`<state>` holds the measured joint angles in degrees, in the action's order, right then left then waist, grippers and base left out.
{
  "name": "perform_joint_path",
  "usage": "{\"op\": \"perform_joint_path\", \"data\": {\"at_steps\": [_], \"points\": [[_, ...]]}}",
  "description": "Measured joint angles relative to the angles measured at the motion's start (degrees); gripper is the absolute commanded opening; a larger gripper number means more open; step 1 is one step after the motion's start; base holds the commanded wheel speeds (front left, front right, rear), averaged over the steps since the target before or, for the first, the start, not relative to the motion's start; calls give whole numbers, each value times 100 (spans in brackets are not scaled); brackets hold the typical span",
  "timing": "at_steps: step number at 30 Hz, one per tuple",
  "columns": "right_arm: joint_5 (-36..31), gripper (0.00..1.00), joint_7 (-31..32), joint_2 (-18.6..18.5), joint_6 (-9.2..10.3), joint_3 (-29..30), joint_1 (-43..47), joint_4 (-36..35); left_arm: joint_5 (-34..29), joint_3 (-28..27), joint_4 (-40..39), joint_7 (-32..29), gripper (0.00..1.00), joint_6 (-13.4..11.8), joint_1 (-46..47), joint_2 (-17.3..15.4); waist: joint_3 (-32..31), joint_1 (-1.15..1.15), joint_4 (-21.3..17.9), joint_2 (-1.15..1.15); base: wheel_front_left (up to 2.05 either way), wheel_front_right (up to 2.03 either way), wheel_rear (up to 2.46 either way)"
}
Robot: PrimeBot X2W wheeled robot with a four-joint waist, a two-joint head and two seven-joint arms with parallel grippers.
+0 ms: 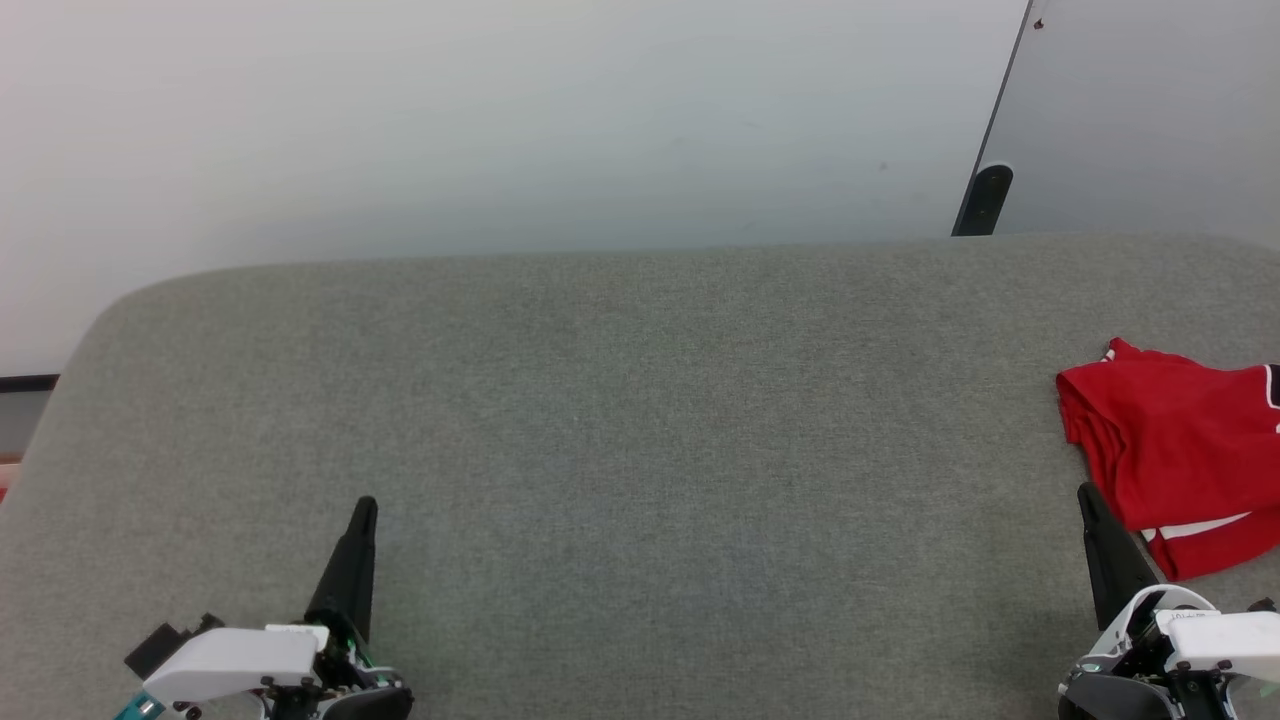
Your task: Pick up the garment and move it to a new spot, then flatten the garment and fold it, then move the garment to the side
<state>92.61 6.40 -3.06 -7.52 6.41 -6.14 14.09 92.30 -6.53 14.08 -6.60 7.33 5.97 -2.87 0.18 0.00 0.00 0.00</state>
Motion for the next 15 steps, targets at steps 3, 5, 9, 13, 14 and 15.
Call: {"op": "perform_joint_path", "data": {"at_steps": [3,5,9,13,14,15], "points": [[0,0,0,0,0,1,0,0,0,0,0,0,0,0,0,0,0,0,0,0,0,0,0],[0,0,1,0,0,1,0,0,0,0,0,0,0,0,0,0,0,0,0,0,0,0,0],[0,0,1,1,0,2,0,0,0,0,0,0,0,0,0,0,0,0,0,0,0,0,0],[0,0,1,1,0,3,0,0,0,0,0,0,0,0,0,0,0,0,0,0,0,0,0],[0,0,1,1,0,3,0,0,0,0,0,0,0,0,0,0,0,0,0,0,0,0,0],[-1,0,1,1,0,3,0,0,0,0,0,0,0,0,0,0,0,0,0,0,0,0,0]]}}
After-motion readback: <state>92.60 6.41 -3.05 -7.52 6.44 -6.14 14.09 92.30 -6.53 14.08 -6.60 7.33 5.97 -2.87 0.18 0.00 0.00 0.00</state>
